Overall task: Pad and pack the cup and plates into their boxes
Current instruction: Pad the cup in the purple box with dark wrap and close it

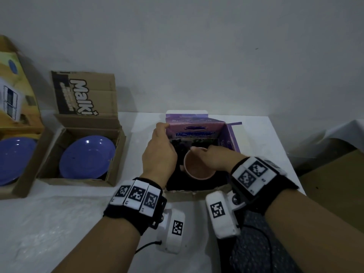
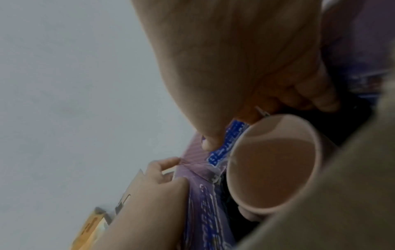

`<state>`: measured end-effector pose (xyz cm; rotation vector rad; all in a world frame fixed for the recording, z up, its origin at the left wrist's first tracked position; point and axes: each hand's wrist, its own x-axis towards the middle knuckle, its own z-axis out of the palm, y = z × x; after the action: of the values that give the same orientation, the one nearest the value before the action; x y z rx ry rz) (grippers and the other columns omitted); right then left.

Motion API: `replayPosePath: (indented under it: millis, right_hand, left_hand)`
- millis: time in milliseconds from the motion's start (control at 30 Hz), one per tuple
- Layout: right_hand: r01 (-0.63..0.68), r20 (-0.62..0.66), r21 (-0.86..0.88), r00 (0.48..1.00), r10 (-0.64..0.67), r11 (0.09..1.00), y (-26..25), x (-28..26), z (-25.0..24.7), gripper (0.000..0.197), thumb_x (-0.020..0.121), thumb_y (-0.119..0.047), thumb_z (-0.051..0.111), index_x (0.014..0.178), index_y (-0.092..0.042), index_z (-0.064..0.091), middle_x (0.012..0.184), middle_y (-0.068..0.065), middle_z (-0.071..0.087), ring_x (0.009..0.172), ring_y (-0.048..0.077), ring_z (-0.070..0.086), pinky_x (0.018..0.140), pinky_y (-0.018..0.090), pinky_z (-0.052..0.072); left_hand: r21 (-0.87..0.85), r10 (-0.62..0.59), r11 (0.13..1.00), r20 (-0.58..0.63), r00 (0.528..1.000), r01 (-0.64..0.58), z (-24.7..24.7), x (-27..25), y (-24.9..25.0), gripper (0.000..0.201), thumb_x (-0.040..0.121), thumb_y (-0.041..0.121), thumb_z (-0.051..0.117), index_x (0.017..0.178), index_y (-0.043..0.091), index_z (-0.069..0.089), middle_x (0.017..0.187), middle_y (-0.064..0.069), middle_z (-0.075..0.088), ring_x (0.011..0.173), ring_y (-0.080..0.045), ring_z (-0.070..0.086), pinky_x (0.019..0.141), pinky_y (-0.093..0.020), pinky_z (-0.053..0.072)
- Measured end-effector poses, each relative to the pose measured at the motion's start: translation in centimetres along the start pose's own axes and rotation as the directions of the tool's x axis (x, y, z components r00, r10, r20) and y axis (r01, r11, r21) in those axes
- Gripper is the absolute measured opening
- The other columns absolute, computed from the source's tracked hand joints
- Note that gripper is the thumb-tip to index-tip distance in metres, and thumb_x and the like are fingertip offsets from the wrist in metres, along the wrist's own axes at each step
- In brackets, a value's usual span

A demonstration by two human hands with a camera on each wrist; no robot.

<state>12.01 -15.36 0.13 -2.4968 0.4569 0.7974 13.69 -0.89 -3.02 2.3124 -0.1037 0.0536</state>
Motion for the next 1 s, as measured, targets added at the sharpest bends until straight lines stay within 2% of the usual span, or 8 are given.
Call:
replayPosePath:
  millis: [67, 167, 267, 433, 600, 700, 767, 1000]
  right_hand:
    - [0.033, -0.006, 0.001, 0.999, -0.033, 0.999, 0.2, -0.2, -0.3, 0.051, 0.102, -0.044, 0.017, 0.147, -0.022, 0.027, 0.137, 0.020, 0.046, 0.121, 0.033, 0.049, 0.097, 0.033, 0.038]
    - [-0.014, -0.005, -0.030, 1.000, 0.014, 0.999, 0.9, -0.1, 0.4, 0.072, 0.097, -0.056, 0.025, 0.144, -0.001, 0.024, 0.131, 0.019, 0.053, 0.113, 0.031, 0.055, 0.085, 0.031, 0.041]
    - [0.109, -0.139, -0.001, 0.984, -0.108, 0.994, 1.5, -1.3, 0.2, 0.056, 0.095, -0.054, 0.036, 0.125, -0.009, 0.050, 0.120, 0.011, 0.061, 0.105, 0.027, 0.058, 0.079, 0.029, 0.042]
    - [0.271, -0.536, 0.050, 0.819, -0.203, 0.961, 4.8, -7.1, -1.1, 0.016, 0.088, -0.038, 0.059, 0.093, -0.022, 0.059, 0.090, -0.002, 0.063, 0.085, 0.018, 0.058, 0.073, 0.027, 0.044]
    - [-0.037, -0.313, -0.091, 0.950, 0.007, 0.995, 10.1, -10.2, 1.1, 0.038, 0.086, -0.048, 0.059, 0.103, -0.014, 0.053, 0.105, 0.007, 0.061, 0.098, 0.025, 0.057, 0.076, 0.030, 0.043]
    - [-0.123, -0.092, -0.074, 0.989, 0.116, 0.990, 11.9, -10.2, 5.2, 0.081, 0.067, -0.060, 0.072, 0.124, -0.014, 0.037, 0.125, 0.010, 0.045, 0.108, 0.026, 0.050, 0.086, 0.035, 0.046]
    - [-0.175, -0.102, -0.056, 0.980, 0.169, 0.983, 12.5, -10.1, 7.7, 0.093, 0.063, -0.061, 0.074, 0.130, -0.017, 0.028, 0.130, 0.010, 0.035, 0.116, 0.030, 0.045, 0.090, 0.043, 0.048]
    - [-0.086, -0.259, 0.074, 0.960, 0.102, 0.994, 13.8, -10.3, 8.1, 0.021, 0.087, -0.018, 0.050, 0.107, -0.013, 0.048, 0.108, 0.010, 0.057, 0.096, 0.027, 0.056, 0.078, 0.034, 0.049]
  left_hand:
    - [0.001, 0.008, 1.000, -0.006, 1.000, -0.008, 0.1, 0.1, 0.0, 0.033, 0.092, 0.010, 0.037, 0.122, 0.023, 0.038, 0.110, -0.009, 0.059, 0.088, -0.032, 0.057, 0.066, -0.033, 0.034]
    - [0.023, 0.014, 1.000, -0.003, 1.000, -0.014, 0.0, 0.1, 0.1, 0.034, 0.090, 0.009, 0.038, 0.121, 0.022, 0.038, 0.110, -0.009, 0.059, 0.088, -0.032, 0.057, 0.066, -0.034, 0.035]
    - [0.048, 0.048, 0.998, 0.003, 0.999, -0.048, -0.3, 0.0, -0.1, 0.034, 0.089, 0.008, 0.038, 0.120, 0.021, 0.038, 0.110, -0.009, 0.058, 0.090, -0.033, 0.057, 0.067, -0.036, 0.037]
    - [0.173, 0.094, 0.980, 0.026, 0.995, -0.097, -0.2, 0.1, -0.1, 0.044, 0.089, 0.007, 0.039, 0.132, 0.012, 0.036, 0.126, -0.018, 0.053, 0.107, -0.038, 0.050, 0.081, -0.045, 0.040]
    - [0.165, 0.034, 0.985, 0.130, 0.991, -0.056, 0.4, -1.0, 0.5, 0.069, 0.090, 0.009, 0.042, 0.150, 0.010, 0.007, 0.156, -0.016, 0.015, 0.136, -0.037, 0.030, 0.107, -0.050, 0.032]
    - [0.102, -0.003, 0.995, 0.120, 0.993, -0.009, 0.7, -1.4, 0.4, 0.072, 0.092, 0.010, 0.043, 0.151, 0.013, 0.002, 0.155, -0.012, 0.019, 0.129, -0.039, 0.039, 0.101, -0.048, 0.035]
    - [0.047, 0.007, 0.999, 0.105, 0.994, -0.012, 0.5, -1.2, 0.1, 0.068, 0.090, 0.007, 0.044, 0.150, 0.018, 0.012, 0.150, -0.012, 0.031, 0.122, -0.039, 0.045, 0.099, -0.047, 0.038]
    - [-0.050, 0.061, 0.997, 0.109, 0.992, -0.056, 0.6, -1.3, -0.4, 0.063, 0.085, 0.002, 0.043, 0.141, 0.027, 0.028, 0.137, -0.008, 0.045, 0.115, -0.034, 0.051, 0.097, -0.047, 0.042]
